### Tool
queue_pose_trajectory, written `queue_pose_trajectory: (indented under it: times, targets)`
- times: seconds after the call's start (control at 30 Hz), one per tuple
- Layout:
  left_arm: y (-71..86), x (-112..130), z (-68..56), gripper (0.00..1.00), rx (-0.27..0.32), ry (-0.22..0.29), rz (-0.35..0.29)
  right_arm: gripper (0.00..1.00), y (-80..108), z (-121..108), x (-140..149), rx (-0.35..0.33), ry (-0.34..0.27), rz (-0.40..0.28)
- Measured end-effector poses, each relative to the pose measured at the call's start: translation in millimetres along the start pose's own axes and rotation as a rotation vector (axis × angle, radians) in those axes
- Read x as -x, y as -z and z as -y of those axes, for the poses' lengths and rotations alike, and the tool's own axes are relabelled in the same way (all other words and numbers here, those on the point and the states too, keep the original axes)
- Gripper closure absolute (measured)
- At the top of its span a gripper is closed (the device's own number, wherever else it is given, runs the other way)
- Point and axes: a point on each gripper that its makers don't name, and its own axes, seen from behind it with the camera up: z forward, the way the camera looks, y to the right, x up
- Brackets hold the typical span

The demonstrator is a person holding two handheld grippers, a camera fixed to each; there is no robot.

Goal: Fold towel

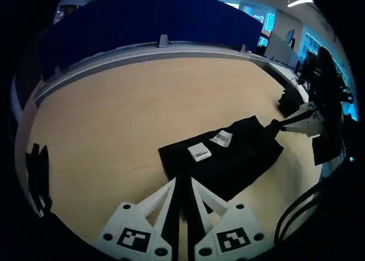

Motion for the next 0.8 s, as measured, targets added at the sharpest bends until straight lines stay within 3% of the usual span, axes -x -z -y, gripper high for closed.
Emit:
queue_pose_trajectory:
  times: [0.3,0.53,0.6,0.8]
  targets:
    - [-20.2,2.7,8.1,0.92,-0.026,0.026,0.008,0.83,-16.3,-3.2,1.2,0.022,-0.038,0.004]
    - [-27.1,5.1,13.9,0.88,-0.051,0.029,0.01,0.79,-23.4,-8.2,-3.4,0.052,-0.063,-0.005]
    - [-27.0,4.9,15.9,0.86,-0.059,0.031,0.008,0.75,-23.6,-8.7,-4.7,0.053,-0.069,-0.006]
    - [-21.6,0.5,19.1,0.62,-0.069,0.034,-0.006,0.43,-19.9,-10.0,-6.5,0.063,-0.063,-0.013]
